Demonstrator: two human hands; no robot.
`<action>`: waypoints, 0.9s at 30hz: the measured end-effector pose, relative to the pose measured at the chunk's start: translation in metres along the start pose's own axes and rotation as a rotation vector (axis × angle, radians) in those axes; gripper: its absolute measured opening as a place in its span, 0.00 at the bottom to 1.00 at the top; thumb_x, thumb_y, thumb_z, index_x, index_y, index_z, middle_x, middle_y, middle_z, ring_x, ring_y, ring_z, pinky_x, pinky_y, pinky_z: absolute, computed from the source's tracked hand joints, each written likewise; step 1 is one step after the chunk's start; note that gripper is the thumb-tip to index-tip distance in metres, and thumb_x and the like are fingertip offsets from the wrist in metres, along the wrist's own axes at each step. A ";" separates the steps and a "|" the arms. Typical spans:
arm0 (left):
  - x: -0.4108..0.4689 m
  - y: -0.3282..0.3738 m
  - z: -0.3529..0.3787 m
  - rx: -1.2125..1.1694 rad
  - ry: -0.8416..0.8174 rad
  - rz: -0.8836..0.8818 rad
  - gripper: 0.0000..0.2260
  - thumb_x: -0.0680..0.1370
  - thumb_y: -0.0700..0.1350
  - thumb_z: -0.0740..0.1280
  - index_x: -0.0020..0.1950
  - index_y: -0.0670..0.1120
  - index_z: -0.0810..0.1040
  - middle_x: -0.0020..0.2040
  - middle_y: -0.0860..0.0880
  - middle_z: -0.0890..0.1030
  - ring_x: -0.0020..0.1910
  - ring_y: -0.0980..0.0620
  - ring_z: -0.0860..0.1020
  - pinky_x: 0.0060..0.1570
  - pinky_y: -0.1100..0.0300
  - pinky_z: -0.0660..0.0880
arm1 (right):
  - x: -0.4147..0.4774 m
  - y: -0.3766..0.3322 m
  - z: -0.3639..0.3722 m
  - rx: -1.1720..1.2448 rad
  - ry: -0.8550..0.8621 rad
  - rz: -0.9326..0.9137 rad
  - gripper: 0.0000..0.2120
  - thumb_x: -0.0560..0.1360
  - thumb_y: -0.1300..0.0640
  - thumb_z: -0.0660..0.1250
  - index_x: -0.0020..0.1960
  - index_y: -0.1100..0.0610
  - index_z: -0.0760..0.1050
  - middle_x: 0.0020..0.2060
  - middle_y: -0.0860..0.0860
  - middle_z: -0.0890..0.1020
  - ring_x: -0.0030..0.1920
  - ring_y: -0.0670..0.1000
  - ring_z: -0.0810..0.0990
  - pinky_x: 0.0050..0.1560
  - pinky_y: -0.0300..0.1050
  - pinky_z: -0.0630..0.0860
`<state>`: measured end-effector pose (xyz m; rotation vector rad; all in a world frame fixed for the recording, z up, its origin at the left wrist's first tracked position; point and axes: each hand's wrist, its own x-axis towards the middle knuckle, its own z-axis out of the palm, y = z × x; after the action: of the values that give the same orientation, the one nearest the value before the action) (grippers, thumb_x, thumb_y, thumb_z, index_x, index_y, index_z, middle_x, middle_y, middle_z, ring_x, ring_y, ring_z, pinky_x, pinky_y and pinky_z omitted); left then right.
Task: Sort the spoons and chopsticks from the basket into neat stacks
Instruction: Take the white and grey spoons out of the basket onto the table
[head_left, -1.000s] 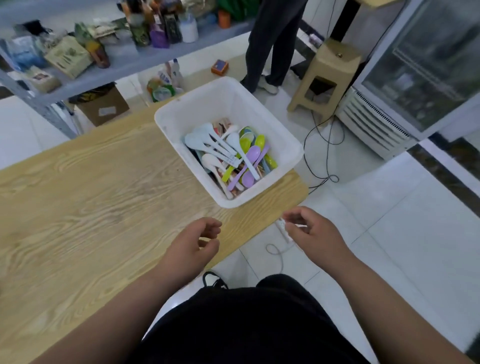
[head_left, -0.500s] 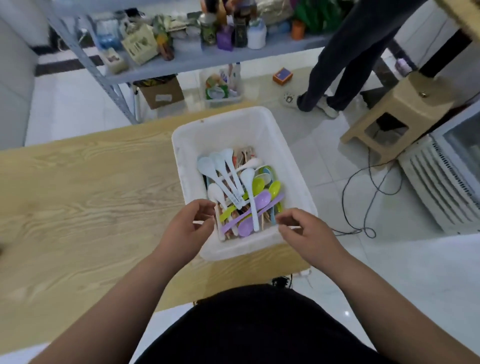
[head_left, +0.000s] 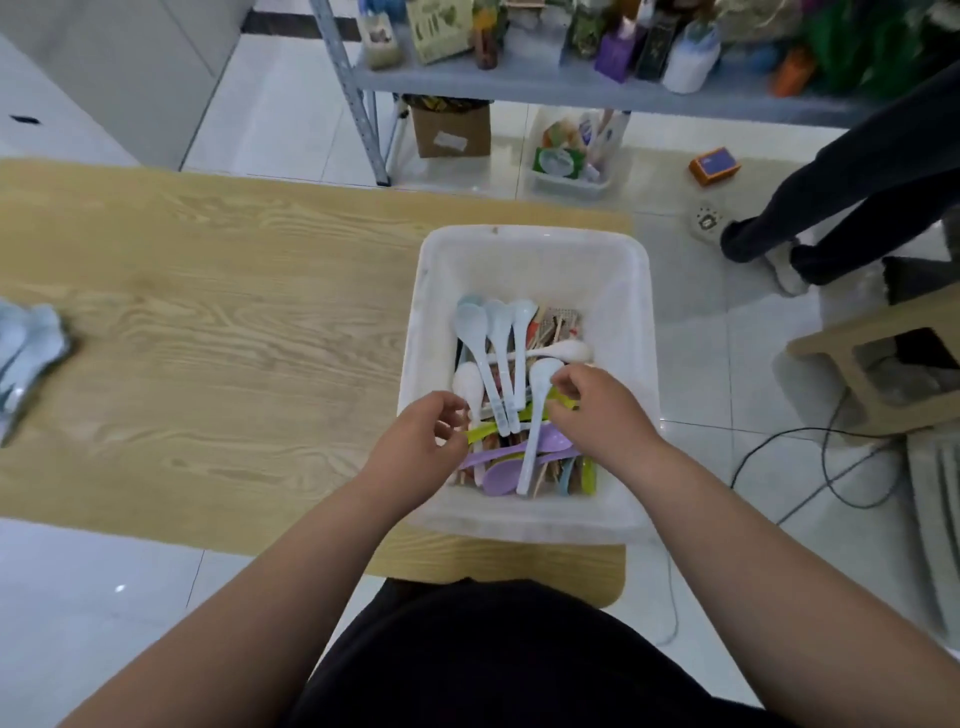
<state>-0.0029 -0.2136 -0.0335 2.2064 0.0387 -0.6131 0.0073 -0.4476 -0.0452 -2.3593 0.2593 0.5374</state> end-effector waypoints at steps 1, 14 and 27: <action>0.011 0.004 0.000 0.034 -0.019 -0.009 0.13 0.79 0.43 0.66 0.62 0.54 0.73 0.54 0.54 0.78 0.47 0.56 0.79 0.38 0.66 0.74 | 0.004 -0.001 0.006 -0.046 -0.014 0.020 0.18 0.78 0.51 0.67 0.67 0.53 0.74 0.62 0.51 0.78 0.61 0.53 0.77 0.59 0.50 0.75; 0.129 0.028 0.035 0.372 -0.047 -0.173 0.32 0.77 0.53 0.71 0.71 0.42 0.57 0.64 0.39 0.69 0.58 0.39 0.77 0.50 0.49 0.74 | 0.038 -0.011 0.037 -0.276 0.087 0.172 0.28 0.76 0.41 0.69 0.68 0.56 0.67 0.58 0.58 0.77 0.58 0.59 0.75 0.46 0.49 0.71; 0.142 0.027 0.038 0.278 0.049 -0.154 0.33 0.75 0.41 0.70 0.73 0.41 0.54 0.60 0.40 0.75 0.56 0.38 0.78 0.52 0.46 0.78 | 0.042 -0.019 0.058 -0.254 0.004 0.245 0.33 0.77 0.43 0.68 0.72 0.56 0.56 0.55 0.59 0.78 0.55 0.61 0.78 0.44 0.51 0.77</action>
<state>0.1129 -0.2833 -0.0974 2.5044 0.1579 -0.6833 0.0335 -0.3967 -0.0918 -2.5903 0.5130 0.7181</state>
